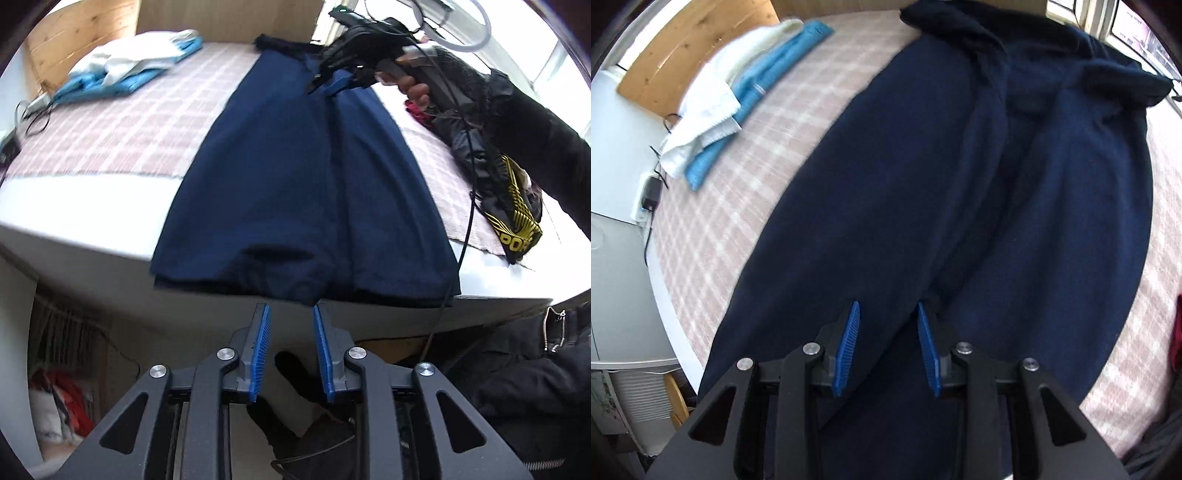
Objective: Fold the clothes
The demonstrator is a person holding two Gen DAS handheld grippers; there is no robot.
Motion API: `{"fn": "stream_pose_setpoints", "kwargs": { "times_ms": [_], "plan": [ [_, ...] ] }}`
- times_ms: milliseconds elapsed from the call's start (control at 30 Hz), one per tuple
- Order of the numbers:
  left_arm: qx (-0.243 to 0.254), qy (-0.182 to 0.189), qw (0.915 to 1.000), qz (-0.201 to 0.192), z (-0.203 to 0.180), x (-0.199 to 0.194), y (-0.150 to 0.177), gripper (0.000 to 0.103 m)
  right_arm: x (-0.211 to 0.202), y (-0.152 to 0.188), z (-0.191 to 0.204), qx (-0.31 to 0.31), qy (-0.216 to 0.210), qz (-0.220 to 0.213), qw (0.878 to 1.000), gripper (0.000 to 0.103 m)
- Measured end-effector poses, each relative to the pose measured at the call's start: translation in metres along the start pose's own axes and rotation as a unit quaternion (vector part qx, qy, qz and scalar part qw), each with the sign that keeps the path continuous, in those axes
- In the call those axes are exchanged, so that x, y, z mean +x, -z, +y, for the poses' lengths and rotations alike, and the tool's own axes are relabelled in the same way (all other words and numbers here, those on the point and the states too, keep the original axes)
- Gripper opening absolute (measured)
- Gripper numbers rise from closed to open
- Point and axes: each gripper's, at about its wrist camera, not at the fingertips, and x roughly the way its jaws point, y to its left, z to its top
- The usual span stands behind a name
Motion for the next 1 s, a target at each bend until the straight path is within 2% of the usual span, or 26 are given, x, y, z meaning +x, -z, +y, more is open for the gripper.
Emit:
{"fn": "stream_pose_setpoints", "kwargs": {
  "times_ms": [67,233,367,500,600,633,667,700,733,800,867,1000],
  "plan": [
    [0.001,0.005,1.0,-0.003,-0.004,-0.003,-0.001,0.023,-0.001,0.002,0.001,0.001,-0.003,0.0,1.0,0.033],
    [0.052,0.003,0.9986,-0.001,-0.027,0.013,-0.017,0.026,-0.002,0.006,0.008,-0.008,-0.007,-0.013,1.0,0.034],
    [0.071,0.001,0.9975,0.0,-0.036,0.027,-0.03,0.026,-0.003,0.006,0.009,0.002,-0.011,-0.021,1.0,0.034],
    [0.095,-0.006,0.9954,0.015,-0.041,0.047,-0.038,0.026,-0.005,0.008,0.014,-0.009,0.002,-0.03,0.999,0.034],
    [0.099,-0.005,0.9951,0.008,-0.039,0.051,-0.042,0.025,-0.005,0.009,0.018,-0.016,0.007,-0.036,0.999,0.034],
    [0.094,0.0,0.9955,0.007,-0.037,0.052,-0.044,0.023,-0.005,0.009,0.02,-0.02,0.011,-0.038,0.999,0.032],
    [0.086,0.003,0.9962,0.008,-0.033,0.052,-0.045,0.012,-0.005,0.01,0.022,-0.024,0.016,-0.04,0.999,0.03],
    [0.078,0.006,0.9969,0.008,-0.029,0.053,-0.047,0.001,-0.005,0.01,0.024,-0.029,0.025,-0.041,0.998,0.016],
    [0.067,0.014,0.9976,0.008,-0.025,0.051,-0.048,0.001,-0.005,0.011,0.025,-0.031,0.03,-0.04,0.998,0.007],
    [0.046,0.033,0.9984,0.005,-0.019,0.047,-0.05,0.001,-0.006,0.011,0.024,-0.027,0.021,-0.038,0.999,0.006],
    [0.048,0.035,0.9982,-0.01,-0.02,0.038,-0.051,0.001,-0.01,0.011,0.024,-0.029,0.017,-0.041,0.999,0.005],
    [0.051,0.061,0.9968,-0.012,-0.026,0.035,-0.056,0.002,-0.014,0.01,0.031,-0.041,0.036,-0.049,0.997,0.005]
  ]
}}
